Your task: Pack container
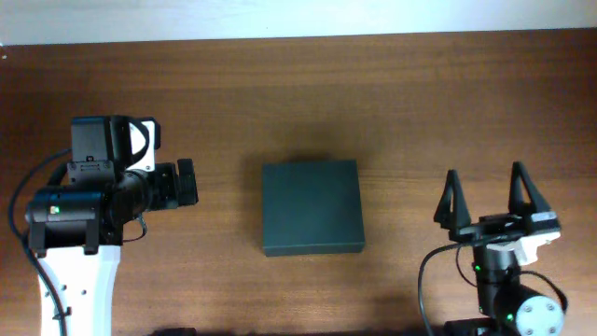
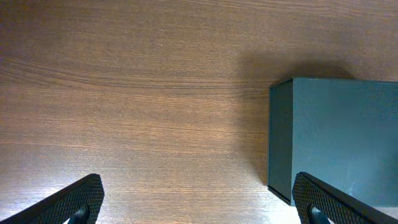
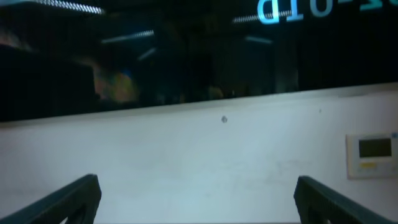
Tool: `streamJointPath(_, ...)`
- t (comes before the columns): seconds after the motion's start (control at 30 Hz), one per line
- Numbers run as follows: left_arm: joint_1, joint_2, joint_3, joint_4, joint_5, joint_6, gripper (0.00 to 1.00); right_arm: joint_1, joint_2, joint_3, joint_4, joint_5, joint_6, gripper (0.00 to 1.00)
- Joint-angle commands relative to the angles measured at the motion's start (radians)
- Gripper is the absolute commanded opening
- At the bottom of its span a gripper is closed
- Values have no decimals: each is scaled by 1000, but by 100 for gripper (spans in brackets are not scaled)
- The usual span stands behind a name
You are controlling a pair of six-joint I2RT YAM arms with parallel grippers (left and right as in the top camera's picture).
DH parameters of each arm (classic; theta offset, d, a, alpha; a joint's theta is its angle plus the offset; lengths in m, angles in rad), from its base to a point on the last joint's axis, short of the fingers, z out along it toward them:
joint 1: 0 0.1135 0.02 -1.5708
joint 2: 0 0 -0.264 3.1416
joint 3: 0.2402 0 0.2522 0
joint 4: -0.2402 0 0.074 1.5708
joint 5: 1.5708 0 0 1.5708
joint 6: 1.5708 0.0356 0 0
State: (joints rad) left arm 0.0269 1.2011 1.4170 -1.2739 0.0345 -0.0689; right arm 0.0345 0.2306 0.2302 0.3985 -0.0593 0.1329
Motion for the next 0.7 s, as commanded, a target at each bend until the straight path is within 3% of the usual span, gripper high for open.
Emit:
streamJointPath(0.0, 5, 3, -5, 2, 11, 2, 99, 5, -35, -50, 31, -21, 8, 99)
streamJointPath(0.67, 5, 3, -5, 2, 11, 2, 99, 5, -206, -157, 32, -21, 8, 99)
